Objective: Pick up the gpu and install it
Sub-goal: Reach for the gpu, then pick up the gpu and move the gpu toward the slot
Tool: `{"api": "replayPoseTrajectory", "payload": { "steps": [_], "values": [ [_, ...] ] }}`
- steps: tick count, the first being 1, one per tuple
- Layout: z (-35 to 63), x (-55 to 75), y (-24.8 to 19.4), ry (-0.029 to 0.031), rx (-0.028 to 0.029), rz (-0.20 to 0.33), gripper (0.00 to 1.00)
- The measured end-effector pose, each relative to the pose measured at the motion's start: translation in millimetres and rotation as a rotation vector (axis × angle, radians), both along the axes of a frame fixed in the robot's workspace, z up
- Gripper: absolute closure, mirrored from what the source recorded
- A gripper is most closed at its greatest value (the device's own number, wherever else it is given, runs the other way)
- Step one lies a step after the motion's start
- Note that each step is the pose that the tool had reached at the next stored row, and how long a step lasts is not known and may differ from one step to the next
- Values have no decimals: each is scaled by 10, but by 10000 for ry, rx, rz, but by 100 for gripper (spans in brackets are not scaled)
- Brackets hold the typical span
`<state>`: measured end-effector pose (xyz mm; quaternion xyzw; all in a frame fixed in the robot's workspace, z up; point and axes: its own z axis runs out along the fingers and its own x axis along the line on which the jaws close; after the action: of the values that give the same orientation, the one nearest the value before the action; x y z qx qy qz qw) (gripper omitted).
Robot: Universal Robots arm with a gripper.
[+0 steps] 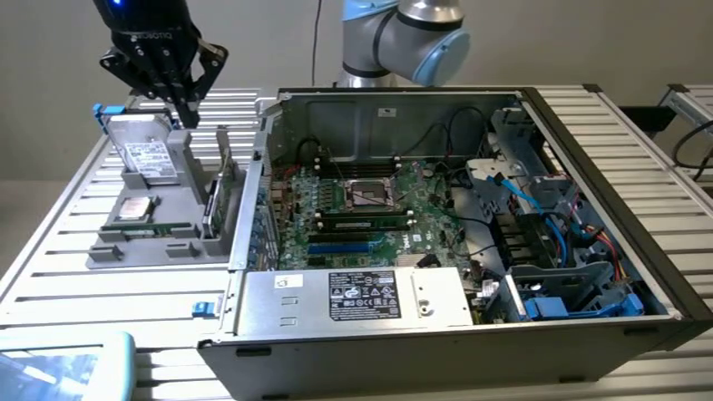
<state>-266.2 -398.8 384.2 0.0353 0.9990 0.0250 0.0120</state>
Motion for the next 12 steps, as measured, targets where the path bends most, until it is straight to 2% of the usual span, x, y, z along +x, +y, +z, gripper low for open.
{"api": "replayPoseTrajectory", "payload": {
  "steps": [4, 12],
  "values": [
    [-21, -46, 0, 2, 1, 0, 89],
    [-28, -47, 2, 13, -1, 0, 89]
  ]
}}
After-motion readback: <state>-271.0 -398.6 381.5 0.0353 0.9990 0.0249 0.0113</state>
